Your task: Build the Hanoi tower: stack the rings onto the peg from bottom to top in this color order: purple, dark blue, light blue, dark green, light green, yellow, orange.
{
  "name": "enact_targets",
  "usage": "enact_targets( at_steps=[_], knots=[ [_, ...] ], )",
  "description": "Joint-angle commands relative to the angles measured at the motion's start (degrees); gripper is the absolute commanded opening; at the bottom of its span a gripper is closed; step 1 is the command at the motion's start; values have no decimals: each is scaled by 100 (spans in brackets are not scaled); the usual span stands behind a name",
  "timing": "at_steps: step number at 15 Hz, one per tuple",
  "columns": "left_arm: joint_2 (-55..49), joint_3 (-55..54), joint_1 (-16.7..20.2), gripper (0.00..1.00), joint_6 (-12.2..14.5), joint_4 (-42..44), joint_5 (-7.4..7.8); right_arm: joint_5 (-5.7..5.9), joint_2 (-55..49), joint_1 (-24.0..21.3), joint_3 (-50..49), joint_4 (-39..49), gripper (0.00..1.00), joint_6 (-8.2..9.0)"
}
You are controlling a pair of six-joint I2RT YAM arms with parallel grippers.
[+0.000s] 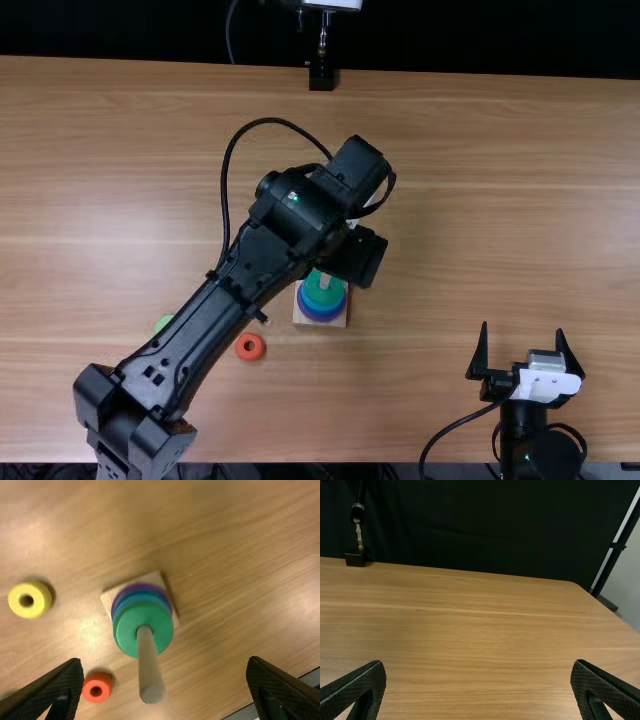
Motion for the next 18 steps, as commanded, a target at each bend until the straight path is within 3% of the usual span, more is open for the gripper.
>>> enact_targets(
  at_steps=[1, 4, 6, 7, 8, 9, 10, 11, 13, 16, 18],
  knots=[
    [14, 336, 202, 100, -26, 11, -59, -27, -106, -31, -49, 28, 100, 2],
    [-250, 442, 695, 100, -26, 21, -80, -17, -106, -31, -49, 17, 100, 2],
    [-707, 363, 1222, 100, -5, 32, -111, -27, -106, -22, -49, 17, 100, 2],
    [-936, 196, 1530, 100, 26, 21, -312, -27, -106, -22, -49, 28, 100, 2],
    [-1226, -235, 1732, 100, 100, 32, -639, -27, -106, -31, -49, 17, 100, 2],
    [-1507, -683, 1890, 100, 248, 43, -860, -27, -106, -22, -49, 28, 100, 2],
    [-1744, -1114, 2048, 100, 585, 53, -913, -27, -106, -22, -49, 17, 100, 2],
    [-1920, -1641, 2145, 100, 986, 211, -913, -27, -106, -31, -49, 28, 100, 2],
    [-2562, -3118, 2312, 100, 1545, 1762, -850, -27, -106, -31, -49, 17, 100, 2],
    [-3344, -5359, 2391, 100, 1577, 3882, -839, -27, -106, -22, -49, 17, 100, 2],
    [-3616, -6264, 2461, 100, 1587, 4346, -839, -27, -106, -31, -49, 28, 100, 2]
  ],
)
